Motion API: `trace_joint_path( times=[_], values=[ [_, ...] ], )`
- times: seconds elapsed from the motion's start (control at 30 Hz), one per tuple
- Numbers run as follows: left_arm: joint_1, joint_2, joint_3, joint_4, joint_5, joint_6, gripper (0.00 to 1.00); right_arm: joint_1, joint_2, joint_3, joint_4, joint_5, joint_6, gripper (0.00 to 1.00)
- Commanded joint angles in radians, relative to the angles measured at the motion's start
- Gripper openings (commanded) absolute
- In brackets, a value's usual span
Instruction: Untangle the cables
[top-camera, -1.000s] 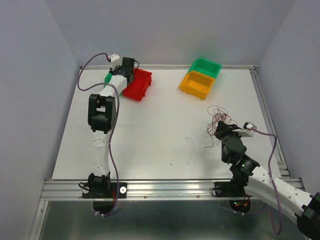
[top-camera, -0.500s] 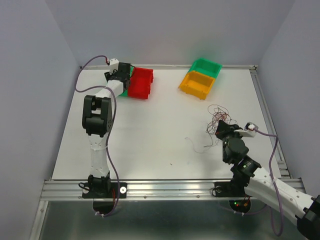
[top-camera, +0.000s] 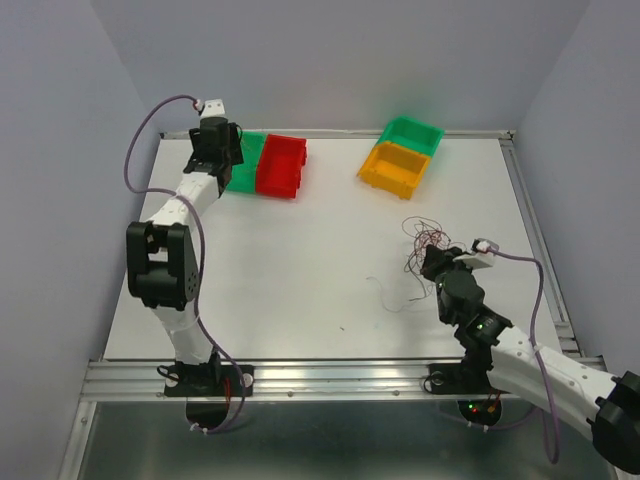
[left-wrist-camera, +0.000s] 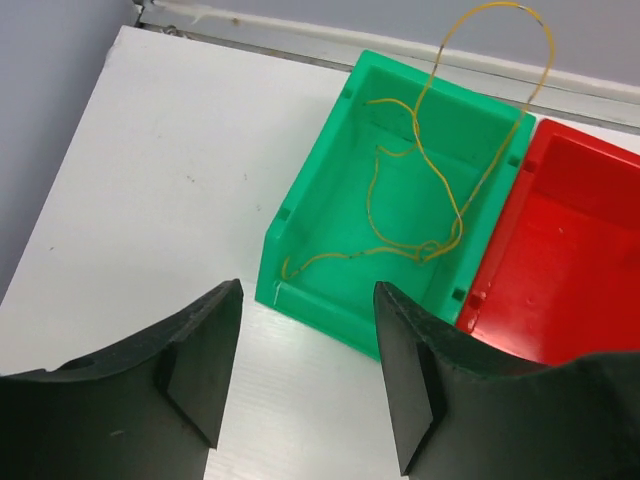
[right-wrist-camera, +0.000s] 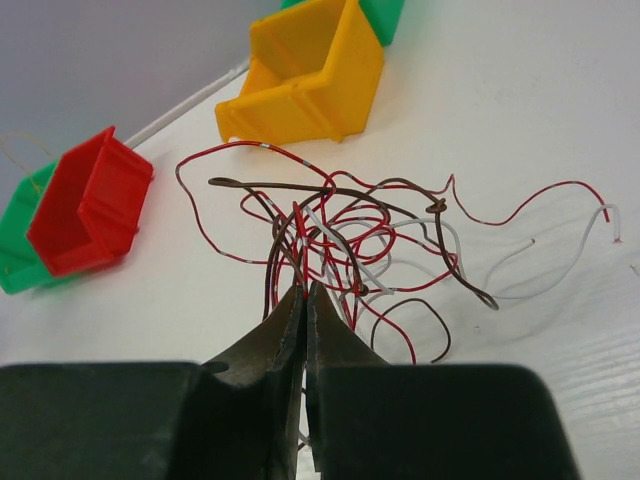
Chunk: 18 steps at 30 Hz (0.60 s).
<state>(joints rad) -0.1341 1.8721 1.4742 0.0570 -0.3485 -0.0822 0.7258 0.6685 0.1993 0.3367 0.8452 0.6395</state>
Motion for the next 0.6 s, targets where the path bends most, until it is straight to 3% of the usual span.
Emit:
trace_joint_path(
  times=[0.0,0.07,0.17,0.2,0.27,0.3,0.33,0.57],
  values=[
    [0.048,-0.236,-0.130,0.127,0.291,0.130,0.72,-0.003,0.043,0.046,0.119,-0.131,-0.090,0.00],
    [0.022,-0.329,-0.166,0.135,0.325,0.168,0.72,-0.002,0.068,0.055,0.156,-0.207,-0.125,0.01],
    [-0.080,-0.419,-0.233,0.119,0.489,0.238,0.72,-0.003,0.109,0.063,0.246,-0.450,-0.210,0.01],
    [-0.140,-0.435,-0.267,0.118,0.567,0.249,0.72,-0.003,0.121,0.066,0.289,-0.595,-0.239,0.01],
    [-0.208,-0.475,-0.299,0.125,0.630,0.259,0.73,-0.003,0.158,0.080,0.323,-0.707,-0.253,0.01],
    [-0.235,-0.482,-0.311,0.129,0.650,0.248,0.98,-0.003,0.170,0.083,0.337,-0.751,-0.256,0.01],
    [-0.292,-0.490,-0.333,0.139,0.635,0.228,0.99,-0.002,0.196,0.089,0.363,-0.817,-0.271,0.01],
    [-0.436,-0.513,-0.364,0.165,0.816,0.289,0.99,-0.002,0.238,0.097,0.403,-0.919,-0.287,0.01]
  ],
)
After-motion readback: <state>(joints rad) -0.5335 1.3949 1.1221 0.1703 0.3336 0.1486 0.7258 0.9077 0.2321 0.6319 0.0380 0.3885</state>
